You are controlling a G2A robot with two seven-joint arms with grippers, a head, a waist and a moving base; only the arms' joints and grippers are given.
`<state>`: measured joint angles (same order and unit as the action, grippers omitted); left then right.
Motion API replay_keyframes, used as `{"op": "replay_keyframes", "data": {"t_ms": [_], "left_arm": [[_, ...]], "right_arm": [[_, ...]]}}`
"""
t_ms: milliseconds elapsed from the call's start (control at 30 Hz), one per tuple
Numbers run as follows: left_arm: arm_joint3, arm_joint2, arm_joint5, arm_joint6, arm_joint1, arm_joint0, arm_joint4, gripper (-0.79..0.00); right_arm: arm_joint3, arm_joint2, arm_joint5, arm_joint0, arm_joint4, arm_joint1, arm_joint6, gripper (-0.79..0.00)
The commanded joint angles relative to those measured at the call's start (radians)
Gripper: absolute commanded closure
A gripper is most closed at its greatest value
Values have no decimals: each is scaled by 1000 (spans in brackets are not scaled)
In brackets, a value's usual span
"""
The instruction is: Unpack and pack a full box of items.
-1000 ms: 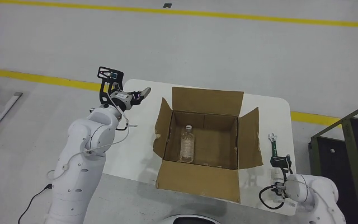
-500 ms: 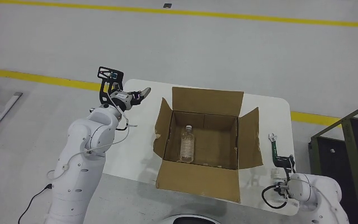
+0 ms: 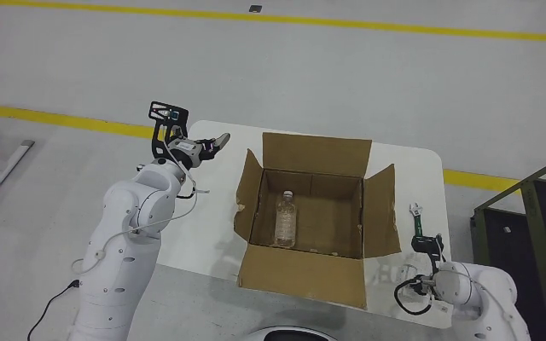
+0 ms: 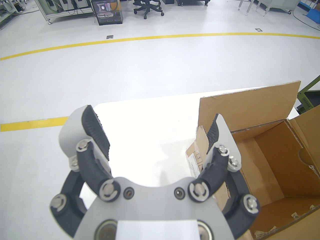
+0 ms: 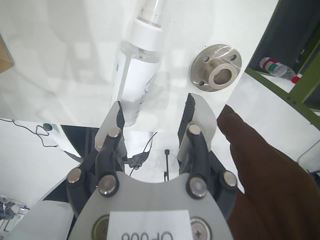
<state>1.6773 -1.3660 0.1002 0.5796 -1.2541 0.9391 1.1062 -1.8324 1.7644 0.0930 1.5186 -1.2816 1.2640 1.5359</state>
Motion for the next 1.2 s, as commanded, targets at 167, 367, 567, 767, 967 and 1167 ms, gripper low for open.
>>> {"op": "replay_keyframes", "data": {"t_ms": [167, 367, 567, 767, 967, 1167], "left_arm": [[0, 0, 0, 0, 0, 0, 0, -785], [0, 0, 0, 0, 0, 0, 0, -785], [0, 0, 0, 0, 0, 0, 0, -785], [0, 0, 0, 0, 0, 0, 0, -785], [0, 0, 0, 0, 0, 0, 0, -785], [0, 0, 0, 0, 0, 0, 0, -785]], "right_arm": [[47, -4, 115, -57, 67, 1, 0, -708], [55, -41, 127, -77, 59, 0, 0, -711], [97, -74, 129, -93, 31, -2, -23, -468], [119, -93, 131, -99, 15, -4, -36, -369], [131, -99, 135, -99, 8, -6, -45, -345], [139, -101, 139, -100, 9, -8, -47, -372]]}}
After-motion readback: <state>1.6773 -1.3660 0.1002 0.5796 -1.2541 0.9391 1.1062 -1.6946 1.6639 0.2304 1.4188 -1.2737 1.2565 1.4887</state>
